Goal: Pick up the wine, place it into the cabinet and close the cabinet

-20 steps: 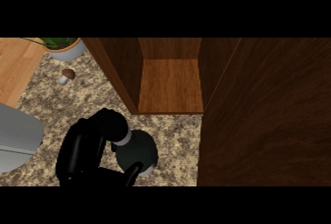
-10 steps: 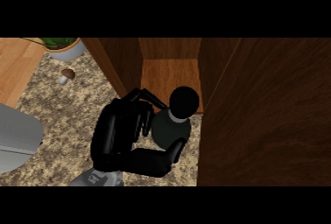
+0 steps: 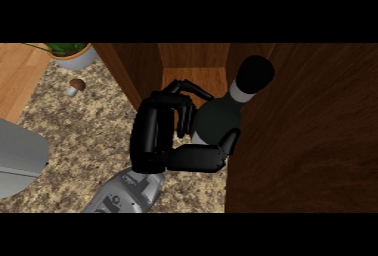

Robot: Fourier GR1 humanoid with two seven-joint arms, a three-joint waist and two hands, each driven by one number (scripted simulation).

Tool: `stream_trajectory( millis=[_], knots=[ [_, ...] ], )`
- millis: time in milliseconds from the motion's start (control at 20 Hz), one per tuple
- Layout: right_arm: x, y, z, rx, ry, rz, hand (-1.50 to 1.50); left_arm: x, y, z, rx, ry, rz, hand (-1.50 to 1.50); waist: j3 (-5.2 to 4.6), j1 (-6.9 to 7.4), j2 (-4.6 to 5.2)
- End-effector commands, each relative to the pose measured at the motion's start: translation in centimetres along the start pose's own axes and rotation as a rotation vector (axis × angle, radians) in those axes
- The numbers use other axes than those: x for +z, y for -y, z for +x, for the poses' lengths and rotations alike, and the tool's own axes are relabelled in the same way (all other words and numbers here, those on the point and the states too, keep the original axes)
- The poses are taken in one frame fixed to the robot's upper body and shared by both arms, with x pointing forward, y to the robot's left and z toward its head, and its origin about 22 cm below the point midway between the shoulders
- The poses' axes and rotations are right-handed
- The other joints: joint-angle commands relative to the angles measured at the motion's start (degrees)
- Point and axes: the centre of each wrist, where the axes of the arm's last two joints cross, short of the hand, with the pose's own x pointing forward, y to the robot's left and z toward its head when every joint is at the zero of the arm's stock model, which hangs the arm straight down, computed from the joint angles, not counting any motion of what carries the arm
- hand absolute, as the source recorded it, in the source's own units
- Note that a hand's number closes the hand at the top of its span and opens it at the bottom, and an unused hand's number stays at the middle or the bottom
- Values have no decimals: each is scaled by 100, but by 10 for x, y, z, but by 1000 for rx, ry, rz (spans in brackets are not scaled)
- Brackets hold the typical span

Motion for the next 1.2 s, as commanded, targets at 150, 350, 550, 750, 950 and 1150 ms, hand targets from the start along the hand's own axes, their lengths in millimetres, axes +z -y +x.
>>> stream_trajectory(
  millis=[150, 350, 550, 750, 950, 1150],
  knots=[
    [26, -9, 20, -20, 64, 34, -150, -20, 19, 2, -63, 13, 19, 150, 1, -8, -5],
    [26, -6, 30, 4, 82, 39, -150, -10, 16, -24, -53, 4, 50, 150, -3, -37, 4],
    [34, 3, 32, -1, 48, 40, -150, -2, 16, -25, -22, -8, 74, 150, 0, -25, -8],
    [6, -9, 23, -34, 69, 35, -150, 2, -2, -47, 24, -2, 108, 150, -6, 11, 11],
    [28, -3, 26, -12, 60, 14, -150, -17, -3, -60, -33, -41, 109, 150, 0, -19, 2],
    [22, -7, 15, -17, 65, 8, -150, -13, -2, -75, -120, -14, 104, 150, 0, -2, 3]
  ],
)
